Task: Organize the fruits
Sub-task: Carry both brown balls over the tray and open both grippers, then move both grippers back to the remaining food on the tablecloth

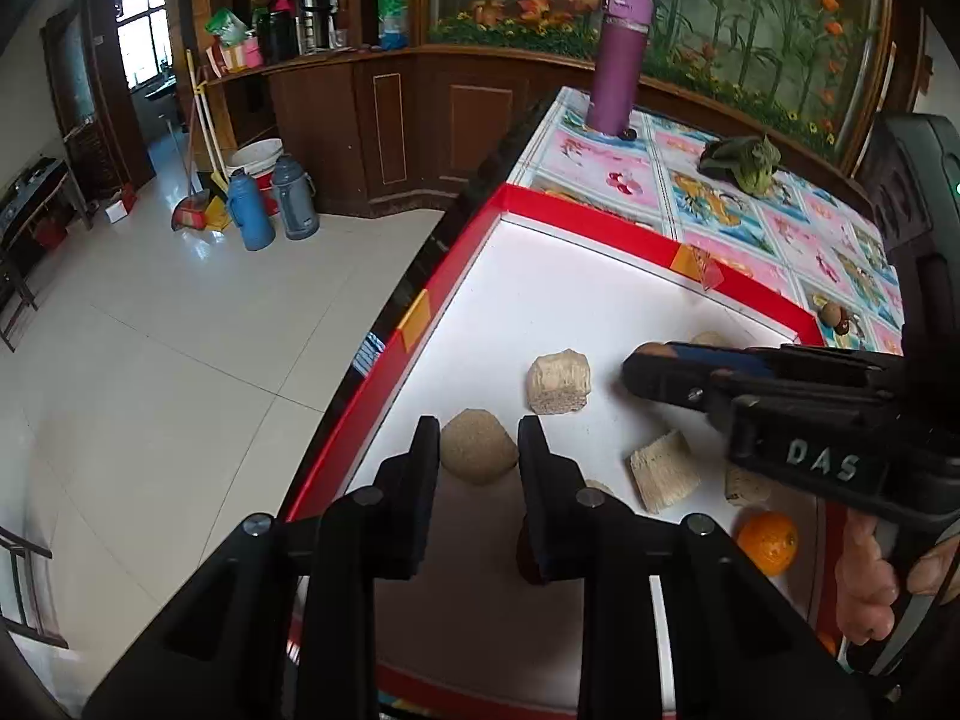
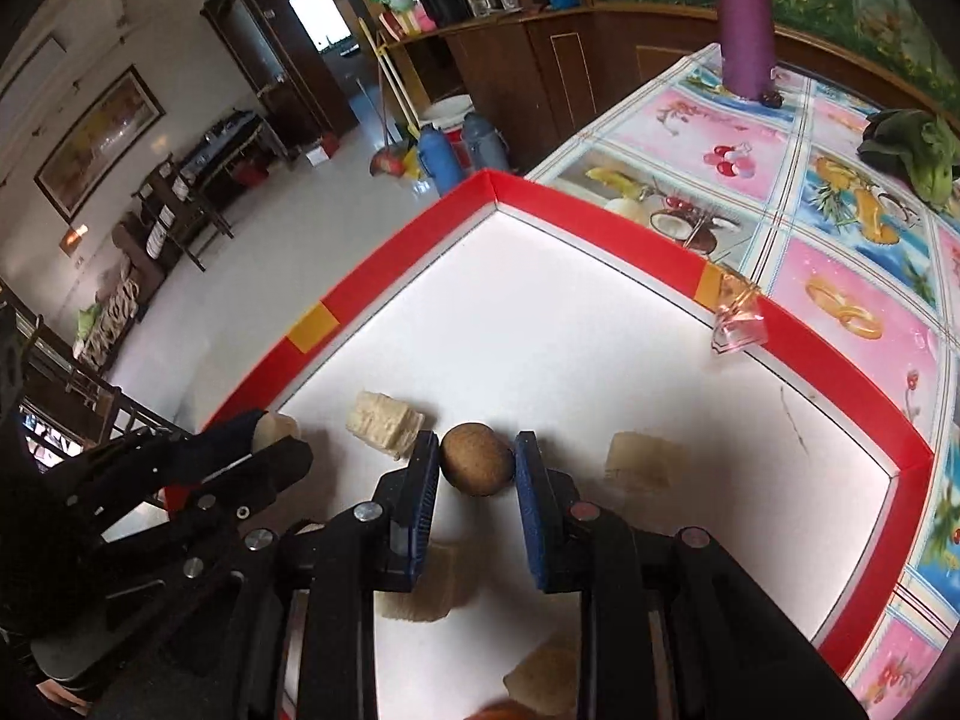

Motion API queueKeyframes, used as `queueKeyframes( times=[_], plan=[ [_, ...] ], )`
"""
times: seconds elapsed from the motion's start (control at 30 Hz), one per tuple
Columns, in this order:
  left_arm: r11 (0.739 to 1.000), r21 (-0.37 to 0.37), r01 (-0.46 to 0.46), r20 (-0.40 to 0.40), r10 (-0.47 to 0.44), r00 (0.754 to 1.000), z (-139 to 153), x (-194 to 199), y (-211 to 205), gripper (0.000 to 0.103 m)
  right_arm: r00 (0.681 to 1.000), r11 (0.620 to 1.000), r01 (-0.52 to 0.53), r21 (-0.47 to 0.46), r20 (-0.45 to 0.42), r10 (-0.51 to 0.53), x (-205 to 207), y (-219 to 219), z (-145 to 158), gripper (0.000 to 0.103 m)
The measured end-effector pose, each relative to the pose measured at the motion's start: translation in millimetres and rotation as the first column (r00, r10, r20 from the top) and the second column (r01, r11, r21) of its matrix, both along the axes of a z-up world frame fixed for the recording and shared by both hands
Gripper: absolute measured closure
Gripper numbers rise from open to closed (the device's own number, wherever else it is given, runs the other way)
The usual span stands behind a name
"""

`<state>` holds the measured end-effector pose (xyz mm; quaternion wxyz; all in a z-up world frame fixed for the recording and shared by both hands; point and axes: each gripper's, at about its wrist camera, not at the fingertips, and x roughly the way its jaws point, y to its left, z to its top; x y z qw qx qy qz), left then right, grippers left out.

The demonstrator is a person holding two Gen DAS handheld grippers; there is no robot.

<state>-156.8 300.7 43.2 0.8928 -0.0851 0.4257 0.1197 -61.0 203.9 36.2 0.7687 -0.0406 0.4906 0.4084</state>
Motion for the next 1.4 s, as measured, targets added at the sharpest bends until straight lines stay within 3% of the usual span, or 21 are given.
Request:
queueKeyframes(
  times=[0.1,0.2,0.33,0.43,0.73,0.93,1.1,1.27,1.4],
  plan=[
    [1.0,-0.017,-0.01,-0.017,0.009,1.0,-3,3,5,0.074,1.0,0.999,-0.012,-0.032,0.012,0.012,-5,4,5,0.077],
    [0.999,-0.021,-0.034,-0.042,0.033,0.999,-5,3,11,0.074,1.0,1.0,-0.015,-0.025,0.02,0.015,-7,-1,14,0.06],
    [0.999,-0.024,-0.035,-0.051,0.034,0.998,-2,-1,10,0.069,0.999,1.0,0.011,0.026,0.048,-0.012,-3,-17,27,0.058],
    [1.0,0.01,-0.029,-0.027,0.029,0.999,8,-10,1,0.06,0.996,0.997,0.046,0.064,0.069,-0.05,-4,-46,38,0.058],
    [0.996,0.016,0.086,0.04,-0.087,0.995,34,-44,-54,0.053,0.975,0.976,0.203,0.084,0.076,-0.21,-3,-153,42,0.054],
    [0.967,-0.007,0.253,0.053,-0.252,0.966,42,-43,-119,0.051,0.944,0.948,0.316,0.035,0.084,-0.318,-6,-223,28,0.054],
    [0.931,-0.035,0.364,0.043,-0.363,0.931,45,-22,-168,0.048,0.918,0.919,0.393,0.031,0.056,-0.394,15,-263,13,0.054],
    [0.909,-0.049,0.414,0.021,-0.414,0.91,42,8,-205,0.048,0.904,0.906,0.422,-0.005,0.07,-0.421,60,-262,-2,0.054],
    [0.902,-0.08,0.425,-0.015,-0.427,0.904,34,30,-222,0.048,0.889,0.889,0.458,-0.001,0.001,-0.458,100,-252,-15,0.058]
  ],
)
